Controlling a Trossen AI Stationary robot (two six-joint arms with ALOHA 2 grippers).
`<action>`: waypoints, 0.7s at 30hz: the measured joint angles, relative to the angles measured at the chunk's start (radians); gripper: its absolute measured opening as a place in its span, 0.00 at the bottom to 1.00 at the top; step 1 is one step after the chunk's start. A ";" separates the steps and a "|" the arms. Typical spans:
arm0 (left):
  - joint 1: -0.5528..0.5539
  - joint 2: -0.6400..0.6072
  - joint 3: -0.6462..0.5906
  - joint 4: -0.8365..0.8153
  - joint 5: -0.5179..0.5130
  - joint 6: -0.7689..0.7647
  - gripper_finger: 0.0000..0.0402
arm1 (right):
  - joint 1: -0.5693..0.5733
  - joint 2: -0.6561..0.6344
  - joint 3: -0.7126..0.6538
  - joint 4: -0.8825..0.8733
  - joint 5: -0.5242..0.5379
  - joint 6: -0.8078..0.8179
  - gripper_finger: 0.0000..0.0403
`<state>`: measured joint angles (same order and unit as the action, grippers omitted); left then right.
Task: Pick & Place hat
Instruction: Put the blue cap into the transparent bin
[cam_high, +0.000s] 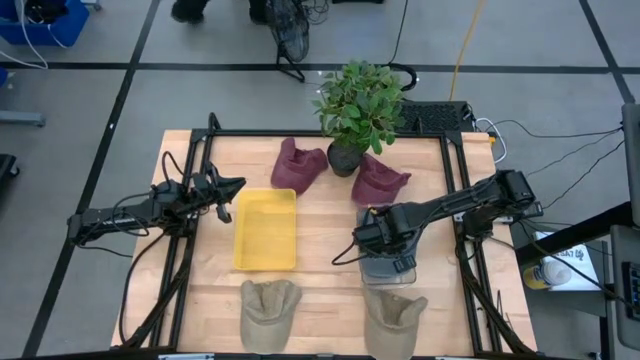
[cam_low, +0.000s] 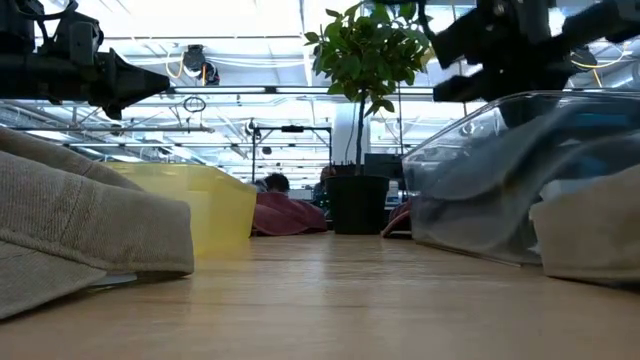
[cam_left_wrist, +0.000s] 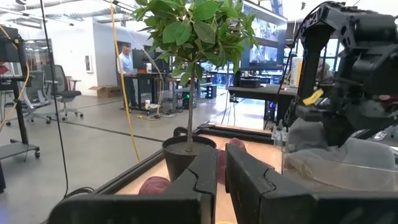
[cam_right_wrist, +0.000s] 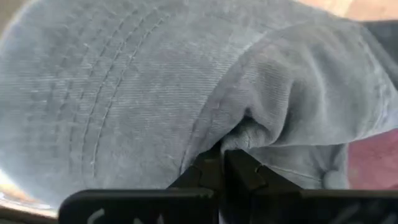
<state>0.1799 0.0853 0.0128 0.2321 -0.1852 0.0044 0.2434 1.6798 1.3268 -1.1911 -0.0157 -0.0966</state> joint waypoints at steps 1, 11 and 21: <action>0.000 0.000 0.000 0.000 0.000 0.000 0.09 | -0.002 0.000 -0.017 0.012 -0.008 -0.001 0.00; 0.000 0.000 0.000 -0.001 0.000 0.013 0.09 | -0.012 -0.002 -0.151 0.129 -0.028 -0.007 0.00; 0.000 0.000 0.000 0.000 0.000 0.013 0.09 | -0.019 -0.030 -0.155 0.181 0.015 0.005 0.05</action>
<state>0.1799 0.0852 0.0128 0.2317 -0.1852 0.0177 0.2245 1.6499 1.1713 -1.0106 -0.0005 -0.0915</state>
